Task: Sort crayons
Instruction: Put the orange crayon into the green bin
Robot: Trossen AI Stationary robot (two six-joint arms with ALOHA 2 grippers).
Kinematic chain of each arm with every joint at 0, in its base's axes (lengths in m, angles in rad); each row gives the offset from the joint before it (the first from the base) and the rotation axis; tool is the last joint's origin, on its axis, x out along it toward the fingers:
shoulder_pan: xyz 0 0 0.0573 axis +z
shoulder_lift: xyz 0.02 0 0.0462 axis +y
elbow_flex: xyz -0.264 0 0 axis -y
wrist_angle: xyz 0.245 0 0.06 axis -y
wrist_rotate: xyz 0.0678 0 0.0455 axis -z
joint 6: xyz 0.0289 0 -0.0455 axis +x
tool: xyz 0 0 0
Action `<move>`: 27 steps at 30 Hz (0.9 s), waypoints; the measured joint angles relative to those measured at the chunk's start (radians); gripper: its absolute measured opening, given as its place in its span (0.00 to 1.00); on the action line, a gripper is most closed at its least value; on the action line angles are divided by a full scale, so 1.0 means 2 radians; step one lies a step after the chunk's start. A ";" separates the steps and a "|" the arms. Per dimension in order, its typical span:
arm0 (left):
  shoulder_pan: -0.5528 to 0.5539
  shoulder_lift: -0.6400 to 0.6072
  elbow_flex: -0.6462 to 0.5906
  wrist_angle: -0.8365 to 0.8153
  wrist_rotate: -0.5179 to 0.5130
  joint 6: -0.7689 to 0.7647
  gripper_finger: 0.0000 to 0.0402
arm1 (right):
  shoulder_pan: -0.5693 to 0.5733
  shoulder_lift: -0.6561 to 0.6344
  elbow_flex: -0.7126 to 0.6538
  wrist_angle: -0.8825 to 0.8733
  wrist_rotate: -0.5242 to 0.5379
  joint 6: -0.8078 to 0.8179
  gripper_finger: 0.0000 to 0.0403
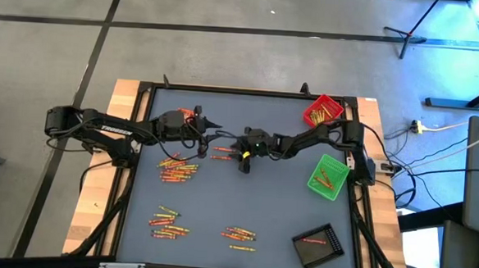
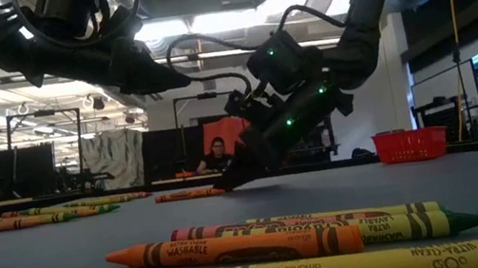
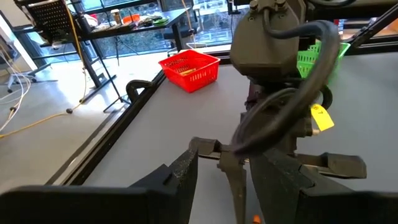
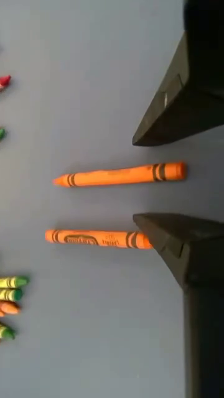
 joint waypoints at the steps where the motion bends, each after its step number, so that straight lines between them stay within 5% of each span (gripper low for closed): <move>1: 0.000 0.000 0.000 0.000 0.000 0.000 0.32 | 0.000 0.000 0.000 -0.002 0.000 -0.001 0.39; 13: 0.000 0.000 0.000 0.000 0.000 0.000 0.32 | 0.001 0.000 0.000 -0.008 0.024 -0.015 0.03; 27: 0.000 0.000 0.000 0.000 0.000 0.000 0.32 | 0.017 -0.067 -0.002 -0.087 0.087 -0.038 0.04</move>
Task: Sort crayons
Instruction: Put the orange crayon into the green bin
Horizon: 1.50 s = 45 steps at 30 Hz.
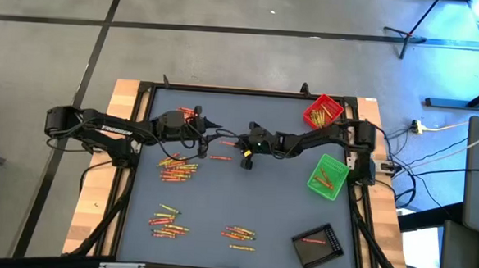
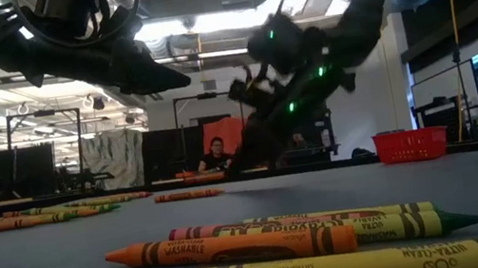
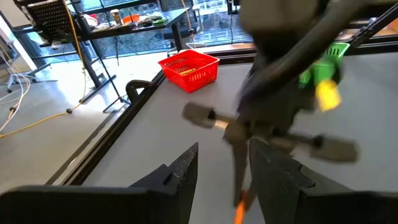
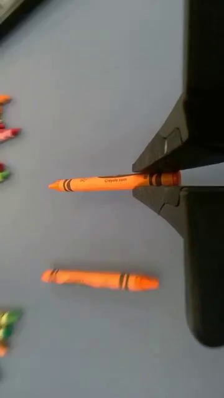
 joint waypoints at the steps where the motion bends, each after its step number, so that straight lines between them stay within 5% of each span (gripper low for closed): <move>1: 0.000 0.000 0.000 0.000 0.000 0.000 0.32 | 0.004 -0.011 0.000 -0.014 0.004 -0.001 0.04; 19: 0.000 0.000 0.000 0.000 0.000 0.000 0.32 | 0.077 -0.263 0.001 -0.401 0.061 0.125 0.07; 29: 0.000 0.000 0.000 0.000 0.000 0.000 0.32 | 0.121 -0.364 0.001 -0.606 0.065 0.279 0.07; 45: 0.000 0.000 0.000 0.000 0.000 0.000 0.32 | 0.161 -0.479 0.001 -0.861 -0.036 0.523 0.07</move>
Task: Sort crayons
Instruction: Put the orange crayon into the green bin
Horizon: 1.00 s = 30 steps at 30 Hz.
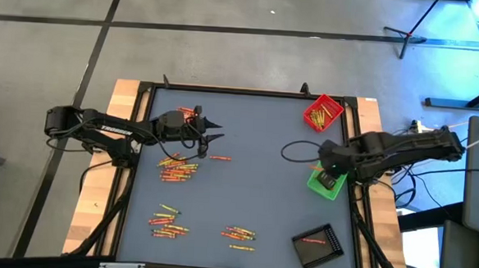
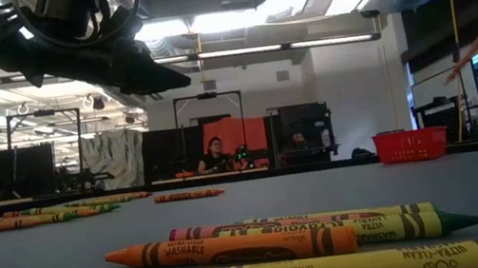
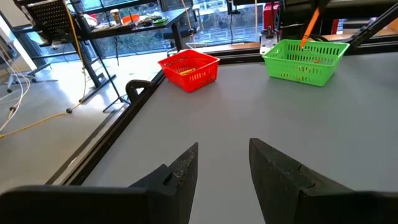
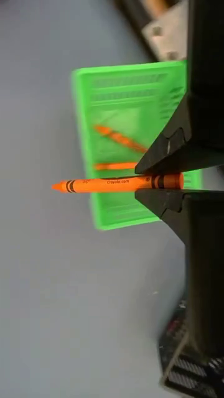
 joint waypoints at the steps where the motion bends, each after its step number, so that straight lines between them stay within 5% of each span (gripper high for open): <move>1: 0.000 0.000 0.000 0.000 0.000 0.000 0.32 | 0.000 -0.001 0.000 -0.012 -0.010 0.010 0.07; 6: 0.000 0.000 0.000 0.000 0.000 0.000 0.32 | 0.000 -0.001 -0.014 -0.065 -0.048 0.053 0.07; 14: 0.000 0.000 0.000 0.000 0.000 0.000 0.32 | 0.000 0.003 -0.078 -0.034 -0.044 0.056 0.10; 23: 0.000 0.000 0.000 0.000 0.000 0.000 0.32 | -0.001 0.002 -0.059 -0.030 -0.047 0.043 0.42; 30: 0.000 0.000 0.000 0.000 0.000 0.000 0.32 | -0.001 0.004 -0.046 0.150 0.066 -0.084 0.57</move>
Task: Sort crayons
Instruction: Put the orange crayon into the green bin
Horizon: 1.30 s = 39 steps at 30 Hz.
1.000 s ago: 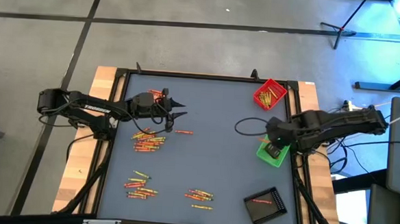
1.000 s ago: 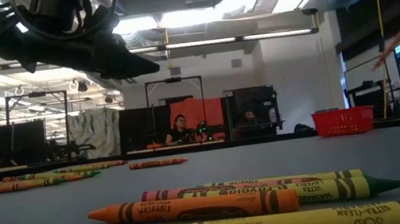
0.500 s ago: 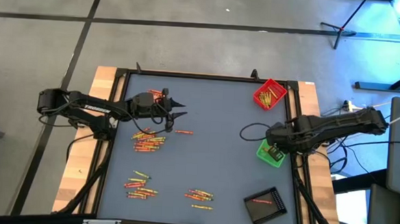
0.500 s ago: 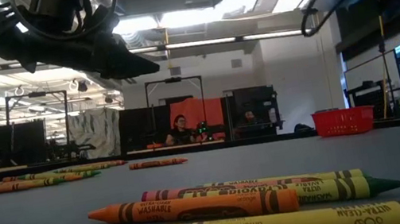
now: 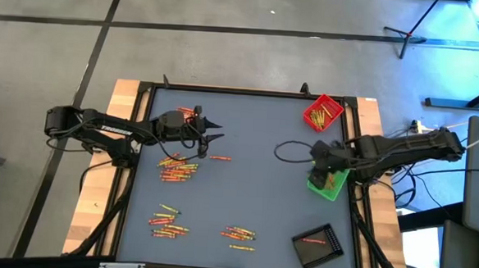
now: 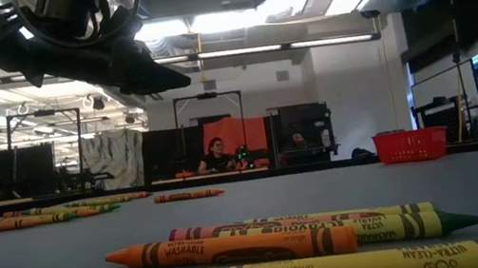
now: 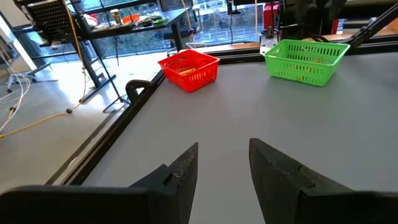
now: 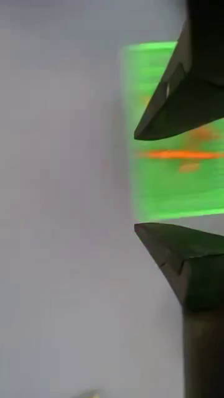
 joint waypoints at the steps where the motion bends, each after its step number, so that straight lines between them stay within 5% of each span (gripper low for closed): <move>1: 0.000 0.000 0.000 0.000 0.000 0.000 0.32 | 0.000 0.005 0.000 0.035 0.019 -0.030 0.57; 8: 0.000 0.000 0.000 0.000 0.000 0.000 0.32 | -0.001 0.071 0.000 0.239 0.088 -0.234 0.56; 19: 0.000 0.000 0.000 0.000 0.000 0.000 0.32 | -0.070 0.273 -0.001 0.487 0.028 -0.390 0.51; 28: 0.000 0.000 0.000 0.000 0.000 0.000 0.32 | -0.124 0.404 0.000 0.711 -0.066 -0.403 0.49; 39: 0.000 0.000 0.000 0.004 0.000 0.003 0.32 | -0.135 0.504 0.054 0.761 -0.083 -0.402 0.49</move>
